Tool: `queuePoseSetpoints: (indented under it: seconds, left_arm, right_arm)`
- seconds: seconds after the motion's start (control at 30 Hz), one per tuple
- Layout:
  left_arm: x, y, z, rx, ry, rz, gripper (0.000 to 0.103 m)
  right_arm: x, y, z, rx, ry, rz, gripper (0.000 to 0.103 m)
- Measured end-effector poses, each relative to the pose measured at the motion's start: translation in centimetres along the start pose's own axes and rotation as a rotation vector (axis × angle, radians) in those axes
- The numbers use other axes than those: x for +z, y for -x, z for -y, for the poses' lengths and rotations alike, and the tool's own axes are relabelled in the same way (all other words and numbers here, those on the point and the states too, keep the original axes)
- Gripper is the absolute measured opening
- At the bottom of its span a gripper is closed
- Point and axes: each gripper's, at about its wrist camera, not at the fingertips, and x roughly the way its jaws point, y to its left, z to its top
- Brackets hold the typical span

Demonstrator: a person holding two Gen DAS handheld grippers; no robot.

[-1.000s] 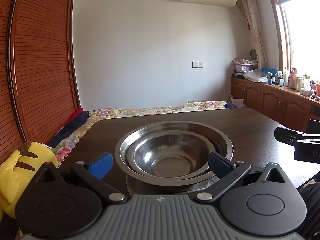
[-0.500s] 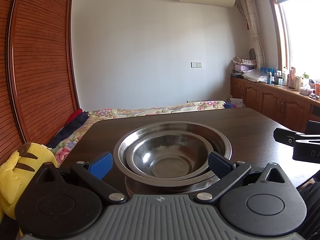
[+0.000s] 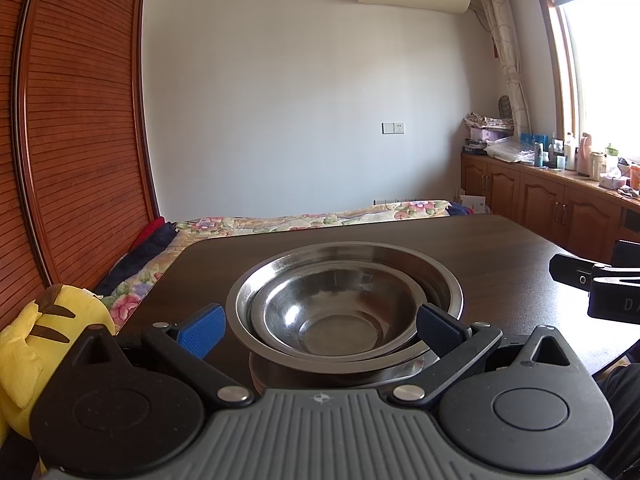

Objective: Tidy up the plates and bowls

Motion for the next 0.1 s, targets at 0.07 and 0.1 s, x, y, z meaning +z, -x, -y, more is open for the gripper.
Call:
queuePoseSetpoints:
  seconds: [0.07,0.1]
  left_arm:
    - [0.0,0.0,0.0,-0.001,-0.001,0.0,0.103]
    - [0.0,0.0,0.0,-0.001,-0.001,0.0,0.103]
  right_arm:
    - [0.01,-0.01,0.02,-0.001,0.0,0.0,0.103]
    - [0.0,0.0,0.02,0.0,-0.001,-0.001,0.103]
